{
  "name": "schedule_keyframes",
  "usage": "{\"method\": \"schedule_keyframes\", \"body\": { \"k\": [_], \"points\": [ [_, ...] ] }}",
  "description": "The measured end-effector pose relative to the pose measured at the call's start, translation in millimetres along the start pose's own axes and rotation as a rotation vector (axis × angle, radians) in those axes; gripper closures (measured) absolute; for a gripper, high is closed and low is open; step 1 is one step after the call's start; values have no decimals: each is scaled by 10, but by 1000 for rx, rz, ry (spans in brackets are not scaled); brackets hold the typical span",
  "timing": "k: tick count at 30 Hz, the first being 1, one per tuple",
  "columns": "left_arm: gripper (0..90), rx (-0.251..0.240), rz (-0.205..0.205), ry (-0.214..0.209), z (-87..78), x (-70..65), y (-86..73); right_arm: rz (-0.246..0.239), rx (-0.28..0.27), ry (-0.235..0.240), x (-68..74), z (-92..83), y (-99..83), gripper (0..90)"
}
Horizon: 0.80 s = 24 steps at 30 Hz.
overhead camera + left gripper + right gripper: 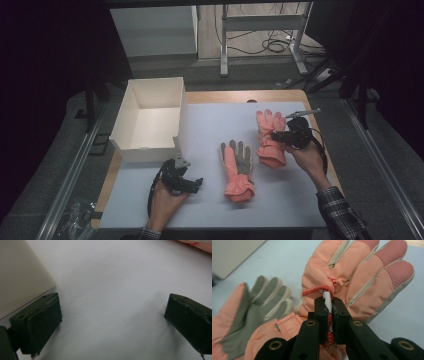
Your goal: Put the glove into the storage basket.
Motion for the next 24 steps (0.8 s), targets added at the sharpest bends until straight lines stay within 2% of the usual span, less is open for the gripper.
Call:
{"method": "schedule_keyframes", "body": {
  "k": [3,10,11,13,17,19,20,24],
  "points": [
    [11,0,0,0,0,0,0,-9,-3,28,109,-99,-12,836],
    [11,1,3,1,-1,3,0,-9,-1,76,285,-204,-61,835],
    [11,1,3,1,-1,3,0,-11,-1,91,360,-235,-83,835],
    [11,1,3,1,-1,3,1,-14,-1,96,387,-244,-91,836],
    [11,-3,0,1,2,1,4,-13,-5,119,525,-292,-115,836],
    [11,2,4,1,-1,4,0,-2,-4,137,641,-327,-123,835],
    [11,1,3,1,-1,3,1,-2,-4,137,641,-327,-123,835],
    [11,-3,0,1,1,1,3,6,-2,155,814,-356,-122,835]
  ]
}}
Point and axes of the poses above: each handheld gripper's, and its own axes: z roughly forward along the jaws, y roughly out of its top, x roughly to its left, the point moved 10 cm from there along z, roughly forward along the jaws, and after that the axes turned 13 degrees about -y, right-handed, at the moved point
